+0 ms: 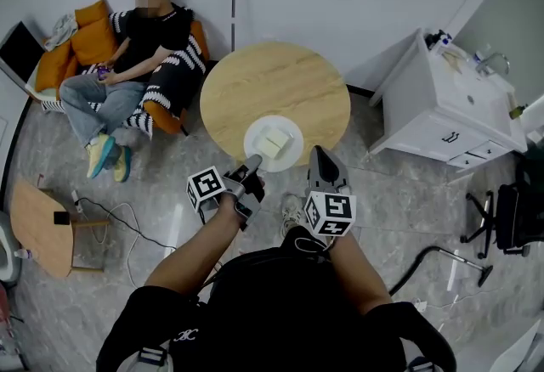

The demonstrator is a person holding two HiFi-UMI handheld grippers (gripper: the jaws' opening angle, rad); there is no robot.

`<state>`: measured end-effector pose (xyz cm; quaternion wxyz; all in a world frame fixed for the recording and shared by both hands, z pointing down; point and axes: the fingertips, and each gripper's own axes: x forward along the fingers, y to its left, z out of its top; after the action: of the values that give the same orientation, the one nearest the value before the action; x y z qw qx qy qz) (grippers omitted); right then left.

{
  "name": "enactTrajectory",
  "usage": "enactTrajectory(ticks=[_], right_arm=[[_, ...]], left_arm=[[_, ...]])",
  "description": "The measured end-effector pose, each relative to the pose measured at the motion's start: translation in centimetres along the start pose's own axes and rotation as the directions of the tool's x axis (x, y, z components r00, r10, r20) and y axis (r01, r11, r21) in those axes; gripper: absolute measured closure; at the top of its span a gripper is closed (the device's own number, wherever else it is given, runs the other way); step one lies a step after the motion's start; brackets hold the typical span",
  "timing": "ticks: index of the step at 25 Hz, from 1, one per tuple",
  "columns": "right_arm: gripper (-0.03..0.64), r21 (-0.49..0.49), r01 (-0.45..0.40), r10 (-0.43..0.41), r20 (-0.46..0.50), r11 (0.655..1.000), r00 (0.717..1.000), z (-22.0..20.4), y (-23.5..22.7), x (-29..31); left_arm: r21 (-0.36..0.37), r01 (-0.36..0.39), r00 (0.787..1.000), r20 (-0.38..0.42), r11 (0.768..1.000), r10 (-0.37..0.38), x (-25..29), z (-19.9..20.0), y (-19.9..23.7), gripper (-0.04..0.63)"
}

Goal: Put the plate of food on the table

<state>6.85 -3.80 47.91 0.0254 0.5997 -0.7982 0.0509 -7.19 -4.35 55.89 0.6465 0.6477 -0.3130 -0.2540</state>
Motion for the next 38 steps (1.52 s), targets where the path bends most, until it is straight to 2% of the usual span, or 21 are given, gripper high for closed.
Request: enactTrajectory(ticks=[3,8,26,38], right_arm=[[0.614,-0.002,-0.001,0.001,-0.003,1.000,1.000,0.4,-0.8,0.9],[0.614,0.008,-0.009,0.010,-0.036,1.000,0.999,2.4,-4.4,6.7],[0.614,0.041,-0.091,0.094,-0.065,0.995,0.993,3.3,-11.5,15.9],[0.614,0.038,-0.178,0.181,-0.098,0.983,0.979,3.0,-13.0,20.4]], left_arm=[[0.015,-0.004,1.000,0.005,1.000,0.004,0.9,0.6,-0.2,0.574],[-0.013,-0.037,0.999,0.016,0.999,0.037,6.8,3.7,-1.3,0.573],[-0.023,-0.065,0.995,0.074,0.998,0.067,17.1,6.6,-1.7,0.572],[-0.040,-0.082,0.981,0.171,0.996,0.088,19.2,8.5,-0.6,0.572]])
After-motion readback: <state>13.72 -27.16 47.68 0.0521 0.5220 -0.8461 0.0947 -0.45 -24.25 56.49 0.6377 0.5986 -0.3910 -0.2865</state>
